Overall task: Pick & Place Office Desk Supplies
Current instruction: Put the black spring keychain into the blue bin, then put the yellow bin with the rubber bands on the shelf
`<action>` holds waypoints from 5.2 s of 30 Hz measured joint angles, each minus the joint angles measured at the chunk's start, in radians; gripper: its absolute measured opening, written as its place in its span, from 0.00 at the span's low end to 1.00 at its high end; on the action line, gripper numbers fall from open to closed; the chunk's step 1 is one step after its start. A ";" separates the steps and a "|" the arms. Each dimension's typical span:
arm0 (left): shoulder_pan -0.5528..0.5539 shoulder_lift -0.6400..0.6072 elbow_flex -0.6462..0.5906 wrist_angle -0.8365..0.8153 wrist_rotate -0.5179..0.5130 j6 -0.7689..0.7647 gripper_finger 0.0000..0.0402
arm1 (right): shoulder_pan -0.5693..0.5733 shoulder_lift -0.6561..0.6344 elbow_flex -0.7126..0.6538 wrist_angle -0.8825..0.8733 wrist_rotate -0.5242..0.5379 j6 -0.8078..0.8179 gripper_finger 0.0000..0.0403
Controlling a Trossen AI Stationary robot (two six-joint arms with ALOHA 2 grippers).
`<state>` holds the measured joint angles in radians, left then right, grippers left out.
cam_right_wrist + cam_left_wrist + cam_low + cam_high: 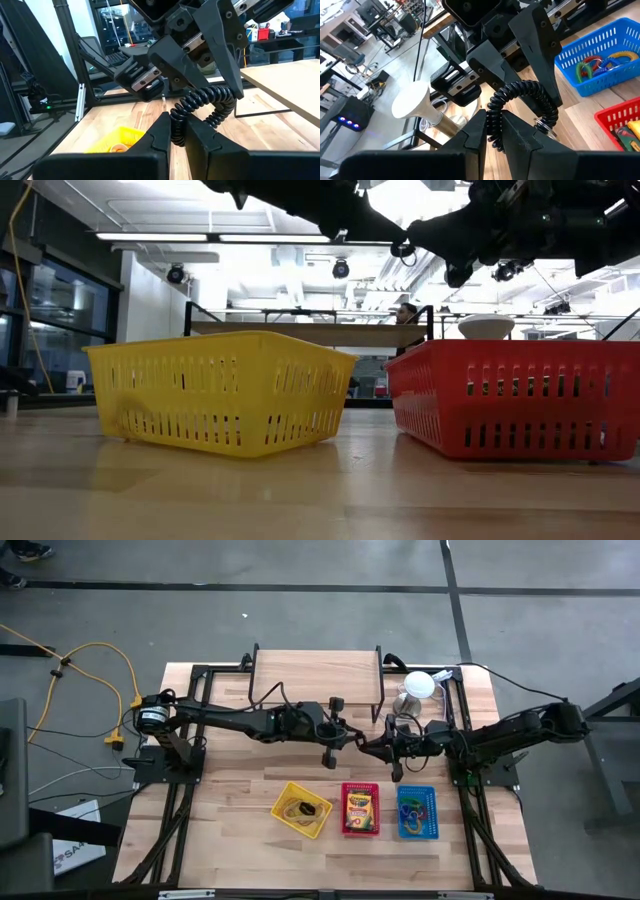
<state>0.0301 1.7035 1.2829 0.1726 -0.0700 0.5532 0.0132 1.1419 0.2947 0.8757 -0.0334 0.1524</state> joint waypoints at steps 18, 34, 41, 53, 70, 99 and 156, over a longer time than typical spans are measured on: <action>-0.001 0.000 0.000 -0.012 -0.002 0.009 0.31 | 0.000 0.000 0.000 -0.038 0.001 0.000 0.07; -0.009 0.000 0.000 -0.093 -0.014 0.007 0.31 | 0.000 -0.268 0.001 -0.527 -0.066 0.164 0.06; -0.009 0.000 0.000 -0.093 -0.014 0.006 0.31 | 0.000 -0.430 0.001 -0.772 -0.223 0.348 0.06; -0.011 0.000 0.000 -0.094 -0.014 -0.002 0.31 | 0.091 -0.468 0.001 -0.878 -0.552 0.784 0.06; -0.012 0.000 0.000 -0.090 -0.014 -0.003 0.31 | 0.391 -0.464 0.000 -1.108 -0.280 1.135 0.10; -0.022 0.000 0.000 -0.090 -0.013 -0.008 0.31 | 0.399 -0.489 0.000 -1.059 -0.258 1.112 0.25; -0.087 0.000 0.000 -0.128 -0.140 -0.106 0.31 | 0.099 -1.048 -0.212 -0.901 0.166 0.464 0.25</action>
<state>-0.0570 1.7035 1.2827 0.0444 -0.2104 0.4470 0.1126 0.0937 0.0827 -0.0254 0.1323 0.6163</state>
